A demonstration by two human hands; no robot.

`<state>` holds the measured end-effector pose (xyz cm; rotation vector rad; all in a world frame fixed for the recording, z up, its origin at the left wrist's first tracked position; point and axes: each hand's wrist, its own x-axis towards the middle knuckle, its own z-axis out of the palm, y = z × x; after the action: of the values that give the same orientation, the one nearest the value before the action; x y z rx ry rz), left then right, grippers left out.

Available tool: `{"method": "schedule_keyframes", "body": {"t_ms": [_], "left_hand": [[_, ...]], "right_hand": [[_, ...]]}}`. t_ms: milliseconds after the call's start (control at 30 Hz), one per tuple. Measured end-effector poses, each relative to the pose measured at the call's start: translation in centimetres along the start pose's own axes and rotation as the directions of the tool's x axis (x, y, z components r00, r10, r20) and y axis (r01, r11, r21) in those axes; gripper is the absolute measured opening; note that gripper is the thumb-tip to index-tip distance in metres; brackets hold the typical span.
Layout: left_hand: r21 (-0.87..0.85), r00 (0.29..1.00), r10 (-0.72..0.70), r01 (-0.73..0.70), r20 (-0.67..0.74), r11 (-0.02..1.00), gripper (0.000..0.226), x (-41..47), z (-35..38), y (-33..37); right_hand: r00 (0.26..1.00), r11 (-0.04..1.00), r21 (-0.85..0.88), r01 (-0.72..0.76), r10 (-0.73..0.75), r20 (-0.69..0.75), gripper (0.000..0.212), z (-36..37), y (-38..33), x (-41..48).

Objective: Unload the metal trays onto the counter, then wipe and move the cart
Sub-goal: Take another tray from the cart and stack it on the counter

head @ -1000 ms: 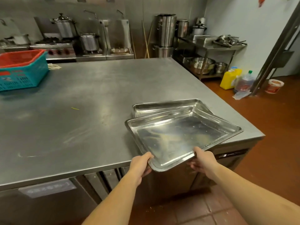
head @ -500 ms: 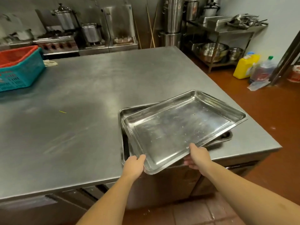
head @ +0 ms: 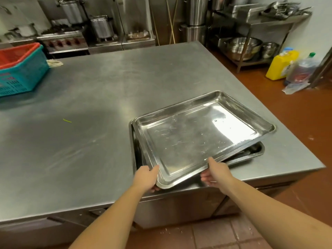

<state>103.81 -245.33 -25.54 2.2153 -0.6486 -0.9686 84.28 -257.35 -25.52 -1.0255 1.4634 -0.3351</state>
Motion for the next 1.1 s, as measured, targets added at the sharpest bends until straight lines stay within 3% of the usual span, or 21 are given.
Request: {"method": "schedule_keyframes", "body": {"t_ms": [200,333,433,533,600,667,733,767,833,867,967,1100], "left_hand": [[0.227,0.981,0.01,0.035,-0.192,0.973,0.042,1.2,-2.7,-2.2],[0.207,0.985,0.0,0.036,-0.171,0.978,0.045,1.2,-3.7,-3.4],[0.323,0.994,0.032,0.005,-0.109,0.946,0.047,0.8,-4.1,-4.0],[0.541,0.995,0.086,-0.048,-0.046,0.84,0.05,0.0,-4.6,-4.1],[0.714,0.985,0.173,-0.114,-0.009,0.69,0.047,-0.6,-4.7,-3.9],[0.787,0.961,0.275,-0.189,0.025,0.587,0.04,-1.4,-4.2,-3.4],[0.767,0.926,0.373,-0.276,0.051,0.58,0.034,-1.7,-3.1,-2.8],[0.741,0.903,0.422,-0.335,0.077,0.582,0.032,-1.8,-2.3,-2.6],[0.714,0.86,0.473,-0.453,0.192,0.534,0.036,-2.2,-0.3,-2.1],[0.727,0.849,0.461,-0.486,0.26,0.485,0.04,-2.5,0.8,-1.8],[0.835,0.856,0.398,-0.462,0.331,0.299,0.034,-3.4,2.8,-1.1],[0.866,0.877,0.376,-0.415,0.299,0.279,0.038,-3.4,2.8,-0.9]], "right_hand": [[0.988,0.996,0.027,-0.08,0.076,0.132,0.045,3.9,0.7,-1.8],[0.978,0.993,-0.014,-0.12,0.121,0.172,0.049,5.0,2.1,-2.0],[0.981,0.995,-0.015,-0.1,0.101,0.165,0.052,4.9,2.5,-2.0],[0.977,0.99,-0.132,-0.052,0.078,0.201,0.056,4.0,2.2,-2.0],[0.971,0.945,-0.323,0.05,0.029,0.236,0.053,3.2,2.1,-2.0],[0.96,0.802,-0.547,0.238,-0.109,0.259,0.048,2.4,1.8,-1.7],[0.903,0.533,-0.74,0.41,-0.35,0.248,0.041,1.3,0.8,-1.6],[0.854,0.39,-0.808,0.441,-0.459,0.245,0.035,0.7,0.3,-1.7],[0.764,0.203,-0.86,0.469,-0.581,0.279,0.018,-0.6,-0.7,-2.0],[0.743,0.143,-0.866,0.48,-0.592,0.314,0.013,-1.2,-1.0,-1.8],[0.774,0.039,-0.897,0.441,-0.523,0.358,0.042,-3.0,-0.7,-0.8],[0.821,-0.047,-0.924,0.38,-0.444,0.36,0.054,-4.3,0.2,-0.2]]}}
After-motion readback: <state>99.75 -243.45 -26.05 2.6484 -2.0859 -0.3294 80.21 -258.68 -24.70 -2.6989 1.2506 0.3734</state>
